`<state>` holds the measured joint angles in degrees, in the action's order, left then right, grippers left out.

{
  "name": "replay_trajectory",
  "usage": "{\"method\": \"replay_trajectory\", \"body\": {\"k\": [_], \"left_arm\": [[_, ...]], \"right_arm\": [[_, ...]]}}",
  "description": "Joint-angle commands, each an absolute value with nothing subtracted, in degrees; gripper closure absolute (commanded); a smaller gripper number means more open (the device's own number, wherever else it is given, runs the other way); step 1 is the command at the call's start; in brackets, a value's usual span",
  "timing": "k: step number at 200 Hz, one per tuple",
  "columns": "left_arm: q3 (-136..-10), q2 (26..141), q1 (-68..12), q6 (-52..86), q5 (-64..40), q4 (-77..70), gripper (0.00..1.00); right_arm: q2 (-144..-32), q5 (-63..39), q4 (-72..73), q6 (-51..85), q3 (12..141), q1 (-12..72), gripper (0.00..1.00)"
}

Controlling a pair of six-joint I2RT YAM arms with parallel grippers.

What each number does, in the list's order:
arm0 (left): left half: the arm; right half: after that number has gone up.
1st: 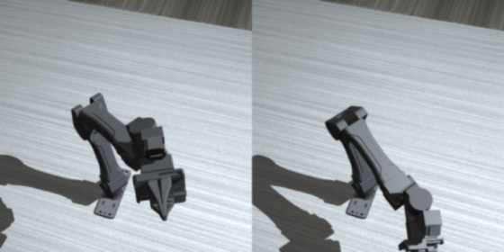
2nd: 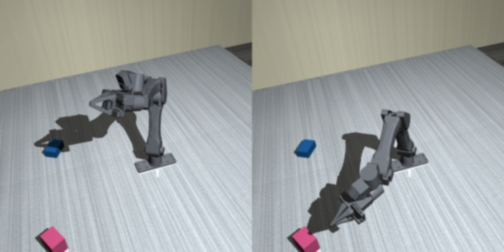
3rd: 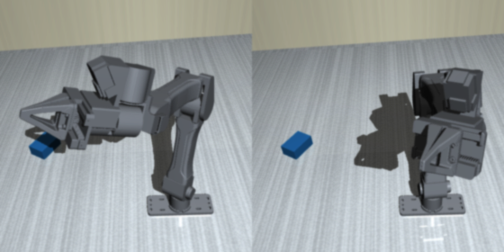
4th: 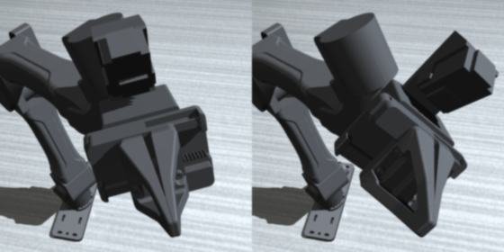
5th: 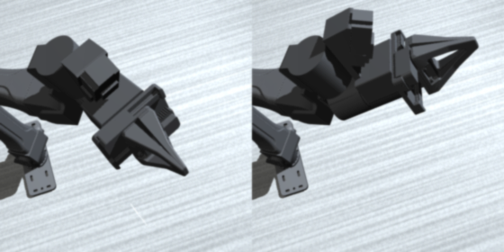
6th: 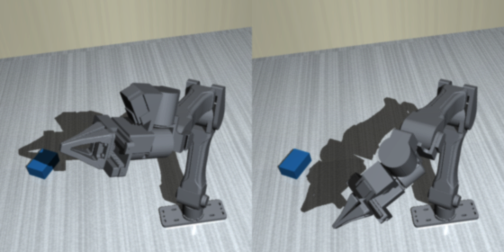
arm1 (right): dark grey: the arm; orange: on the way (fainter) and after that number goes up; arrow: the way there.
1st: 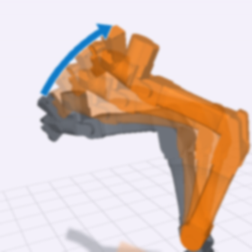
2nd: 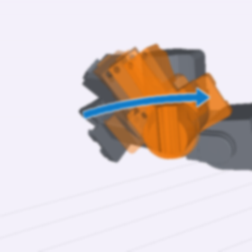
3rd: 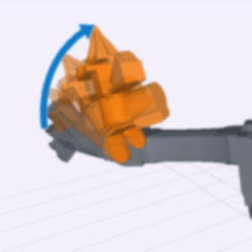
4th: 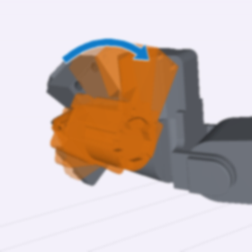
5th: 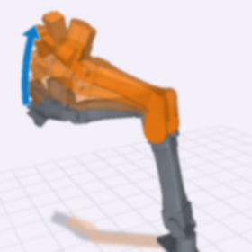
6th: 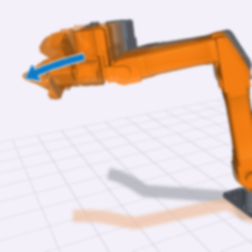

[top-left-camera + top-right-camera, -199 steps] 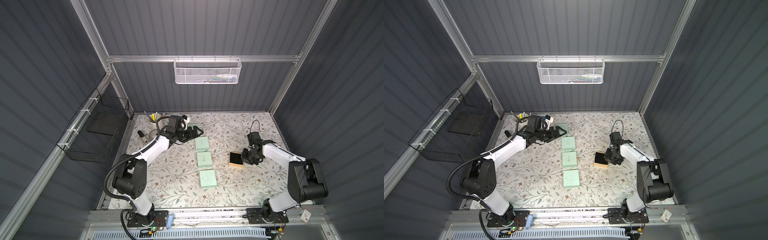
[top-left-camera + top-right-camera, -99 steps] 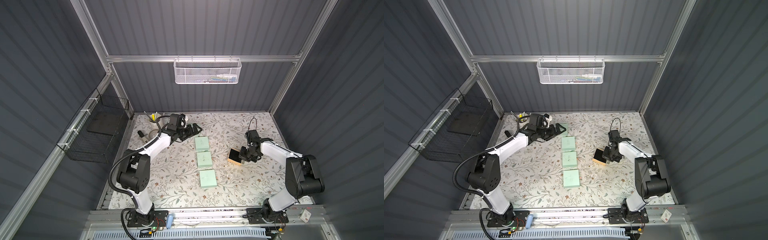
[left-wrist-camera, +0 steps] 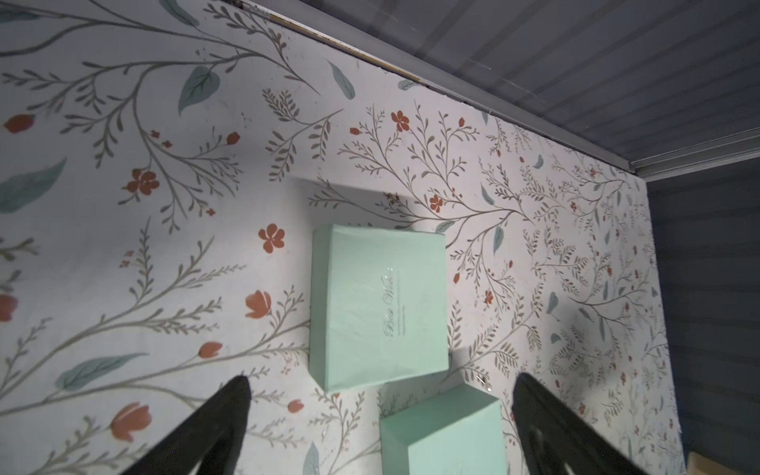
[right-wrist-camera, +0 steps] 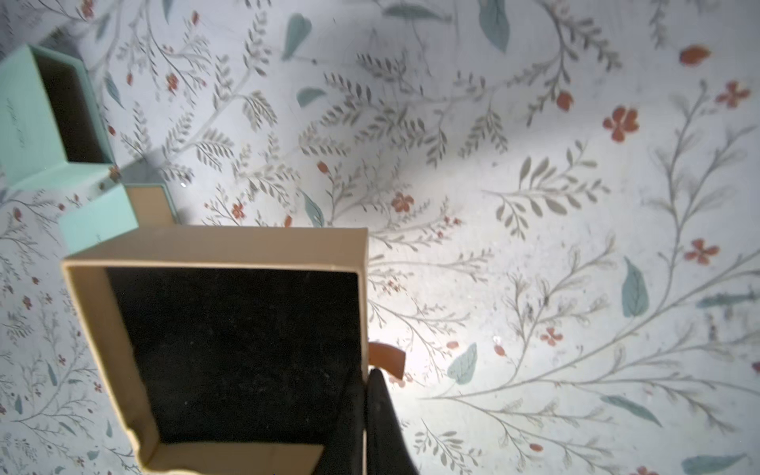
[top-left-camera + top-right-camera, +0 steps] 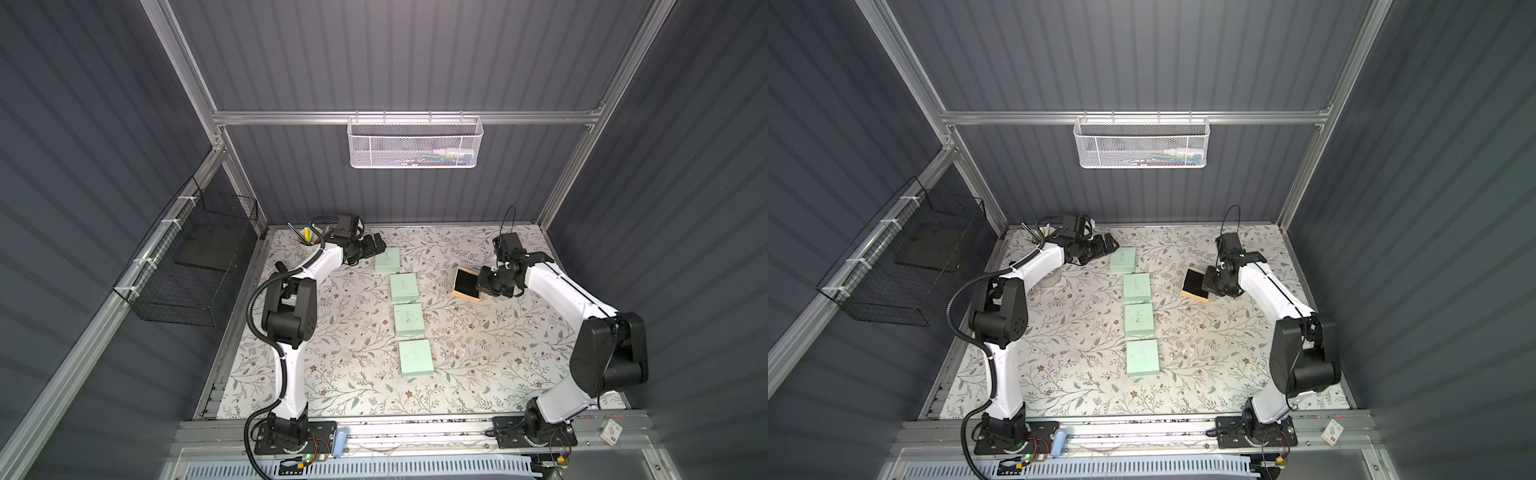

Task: Take out the earrings from the drawer-style jewelry box
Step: Pick up the inner lining at the center of the board, then close the drawer of the jewelry box.

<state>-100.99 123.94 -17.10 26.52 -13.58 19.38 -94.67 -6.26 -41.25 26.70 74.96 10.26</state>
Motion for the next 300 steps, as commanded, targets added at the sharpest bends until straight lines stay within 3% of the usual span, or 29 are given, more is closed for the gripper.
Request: {"method": "replay_trajectory", "body": {"k": [1,86,149,231,300], "left_arm": [[-105.71,128.13,-17.23,19.72,-15.22,25.86,0.0],[-110.59,135.68,-17.23,21.27,-27.61,21.28,0.0],[-114.58,139.44,-17.31,20.48,-31.15,21.08,0.0],[-117.16,142.32,-19.31,22.69,-33.67,17.92,0.01],[-117.07,143.17,-20.3,26.5,-34.3,13.99,0.01]], "right_arm": [[-99.45,-6.53,-43.58,24.39,80.45,11.11,1.0],[-121.74,-5.64,-48.84,21.24,108.78,14.06,1.0],[-132.19,-6.68,-51.46,20.57,121.54,15.56,1.0],[-141.9,-6.92,-55.37,21.52,133.5,16.94,1.0],[-144.22,-4.22,-56.44,24.83,135.09,16.96,1.0]]}}
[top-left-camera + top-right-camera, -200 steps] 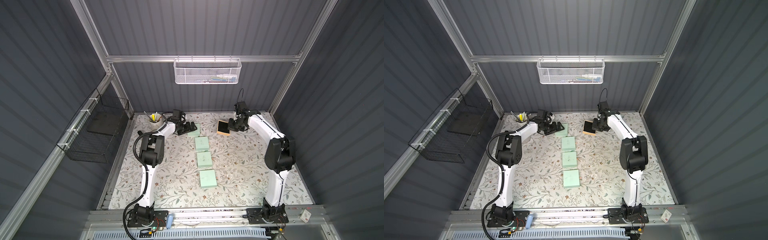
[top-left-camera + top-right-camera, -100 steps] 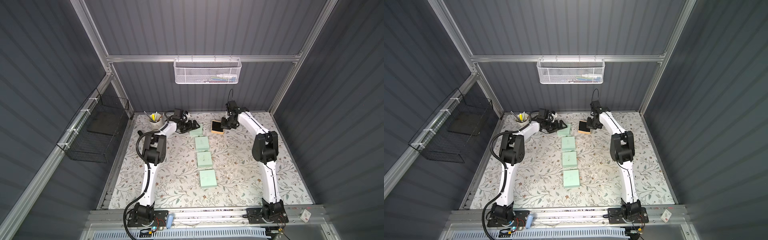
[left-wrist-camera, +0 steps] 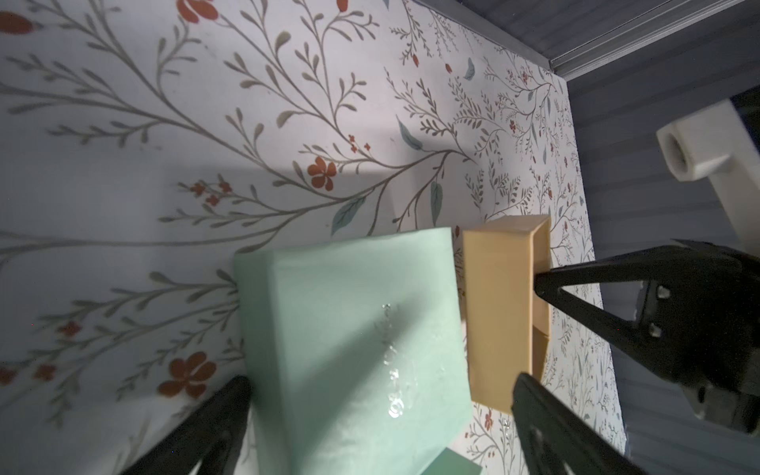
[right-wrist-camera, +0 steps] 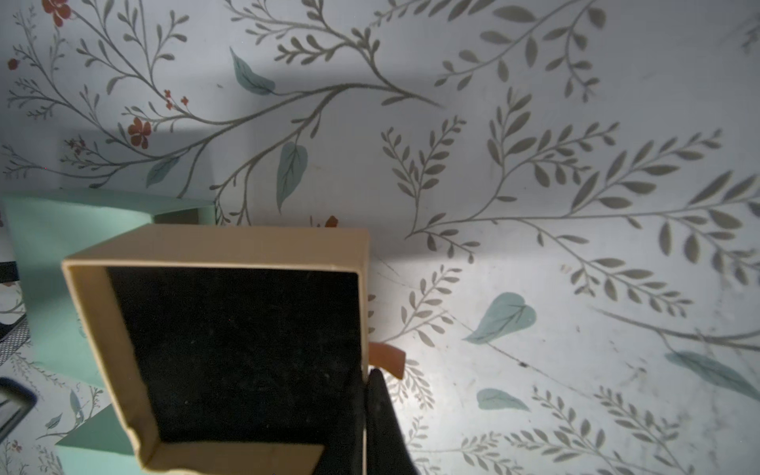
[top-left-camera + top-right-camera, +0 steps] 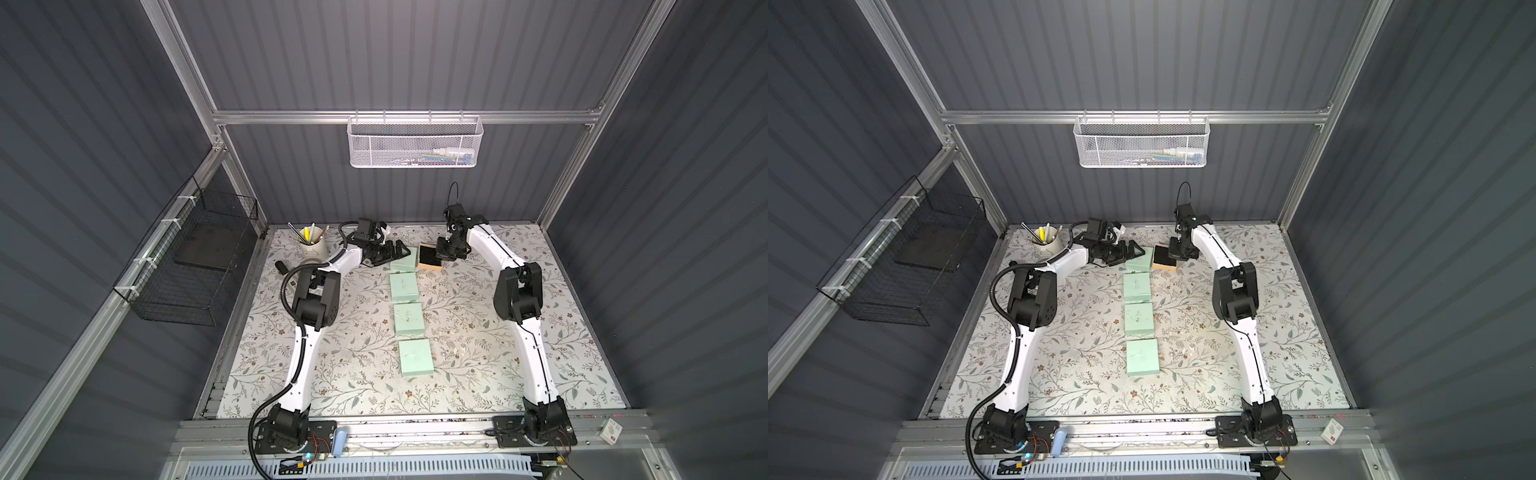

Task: Take out the earrings from the drawer-style jewelry box
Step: Close the drawer of the jewelry box.

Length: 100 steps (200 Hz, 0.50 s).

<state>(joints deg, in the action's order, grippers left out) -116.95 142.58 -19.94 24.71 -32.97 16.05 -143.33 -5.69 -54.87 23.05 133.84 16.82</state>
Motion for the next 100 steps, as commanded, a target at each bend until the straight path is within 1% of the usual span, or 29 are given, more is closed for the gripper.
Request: {"method": "replay_trajectory", "body": {"k": [1,100], "left_arm": [[-117.07,143.22,-20.3,26.52,-34.37,13.94,0.0],[-115.66,143.52,-21.35,27.6,-36.45,11.63,0.0]], "right_arm": [[-144.23,-4.22,-56.52,24.85,135.09,17.01,1.0],[-144.46,0.62,-58.38,27.37,132.59,16.68,1.0]]}}
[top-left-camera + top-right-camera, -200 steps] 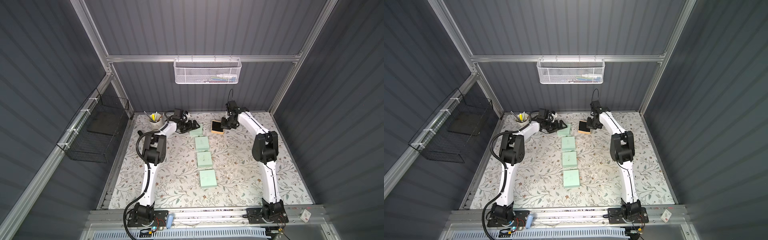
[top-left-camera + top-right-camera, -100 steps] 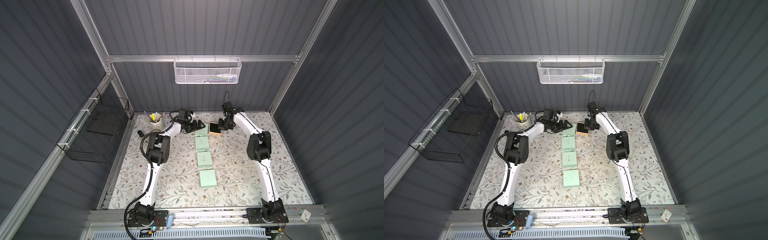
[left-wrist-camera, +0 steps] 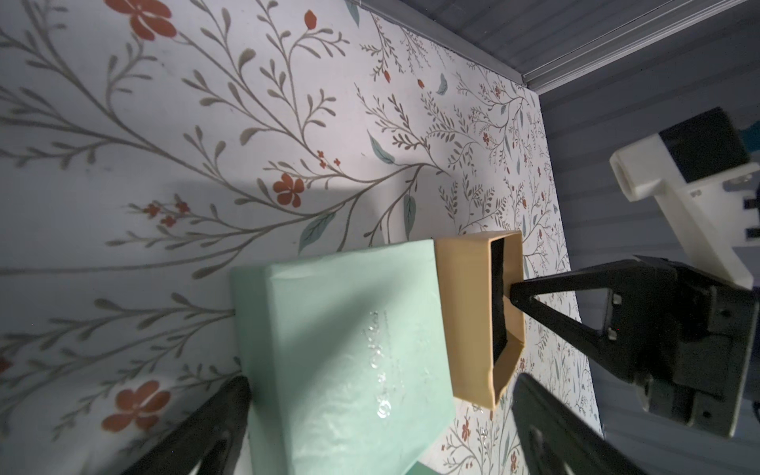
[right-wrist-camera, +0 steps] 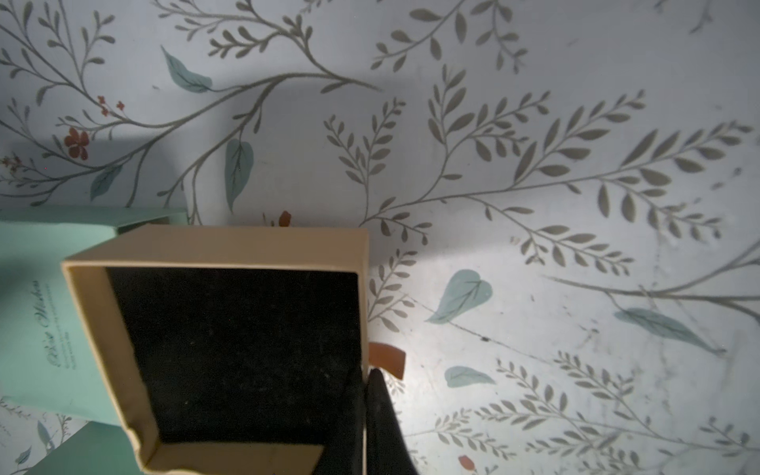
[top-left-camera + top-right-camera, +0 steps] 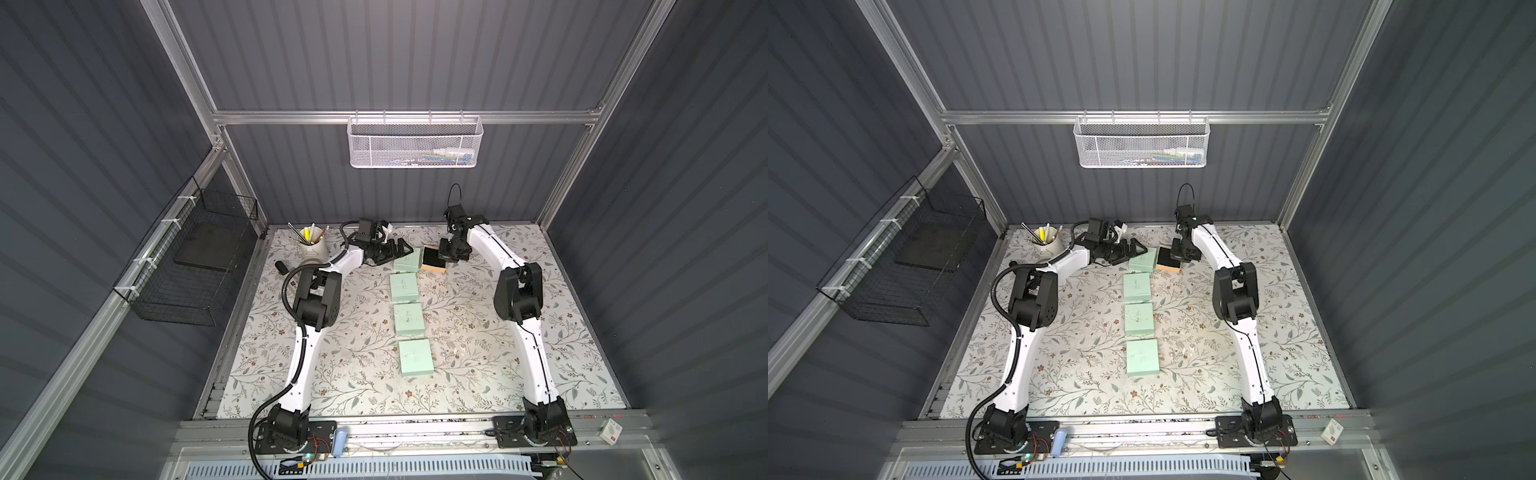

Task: Take out the earrings from the drawer-style jewelry box
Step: Close the drawer of the jewelry box.

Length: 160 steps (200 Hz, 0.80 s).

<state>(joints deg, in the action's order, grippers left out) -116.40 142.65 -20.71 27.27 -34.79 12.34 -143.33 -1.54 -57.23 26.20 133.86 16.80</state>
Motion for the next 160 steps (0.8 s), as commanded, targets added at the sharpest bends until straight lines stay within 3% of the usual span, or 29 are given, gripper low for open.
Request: {"method": "replay_trajectory", "body": {"k": [1,160], "left_arm": [[-115.66,143.52,-21.36,27.6,-36.46,11.61,0.0],[-116.1,144.79,-22.59,28.76,-39.9,9.06,0.01]], "right_arm": [[-144.48,0.62,-58.33,27.4,132.56,16.69,1.0],[-146.84,3.91,-61.04,28.94,134.31,16.96,1.0]]}}
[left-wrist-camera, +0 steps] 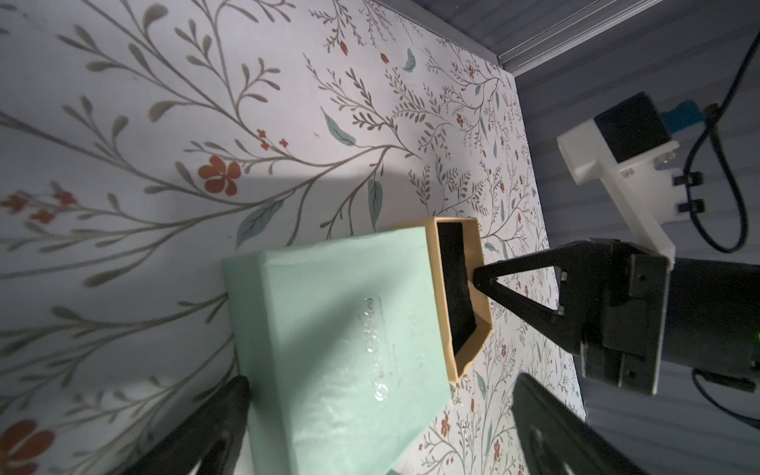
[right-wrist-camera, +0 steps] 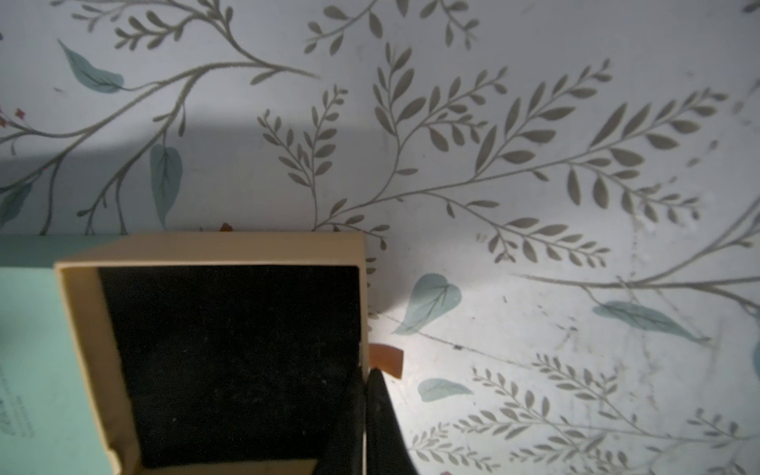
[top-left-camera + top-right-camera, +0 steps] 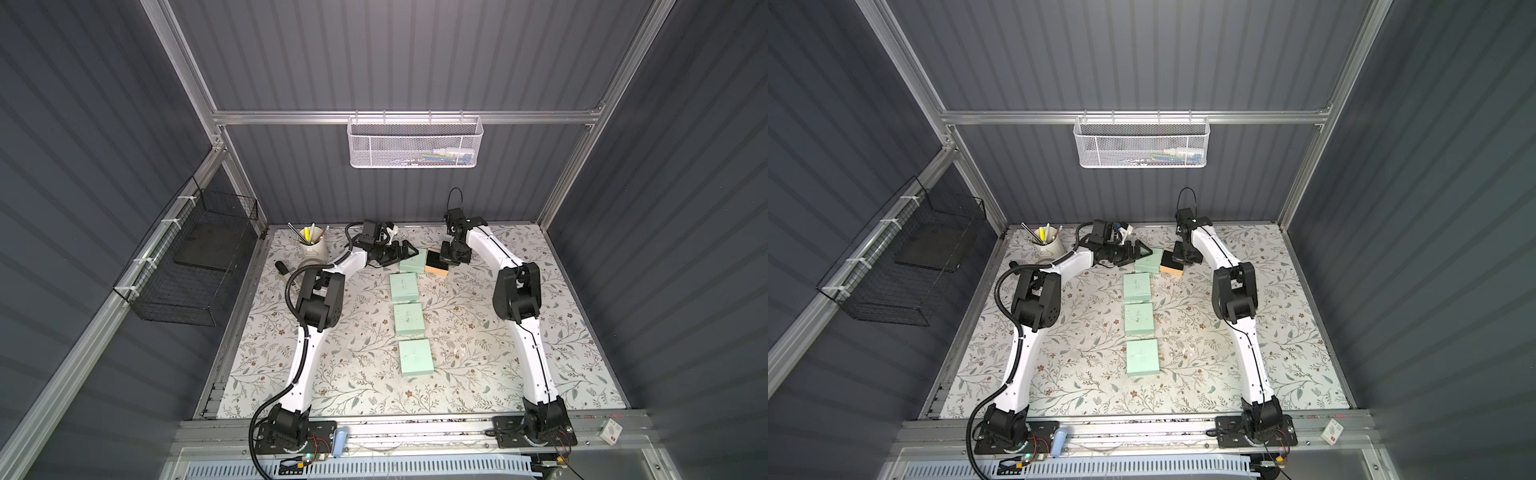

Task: Take out the earrings from the drawer-style jewelry box
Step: Close the drawer of the jewelry box.

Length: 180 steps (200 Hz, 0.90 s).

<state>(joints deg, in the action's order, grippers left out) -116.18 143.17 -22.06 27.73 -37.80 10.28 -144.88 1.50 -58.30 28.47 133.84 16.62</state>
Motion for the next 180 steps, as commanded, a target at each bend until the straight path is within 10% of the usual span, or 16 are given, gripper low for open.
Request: {"method": "replay_trajectory", "body": {"k": [1,180], "left_arm": [[-116.06,144.82,-22.59,28.75,-39.9,9.05,0.01],[-116.45,146.54,-22.59,30.4,-41.55,7.06,0.01]], "right_arm": [[-146.85,3.93,-61.02,28.93,134.3,16.96,1.0],[-144.8,8.8,-63.06,27.86,132.89,17.2,1.0]]}}
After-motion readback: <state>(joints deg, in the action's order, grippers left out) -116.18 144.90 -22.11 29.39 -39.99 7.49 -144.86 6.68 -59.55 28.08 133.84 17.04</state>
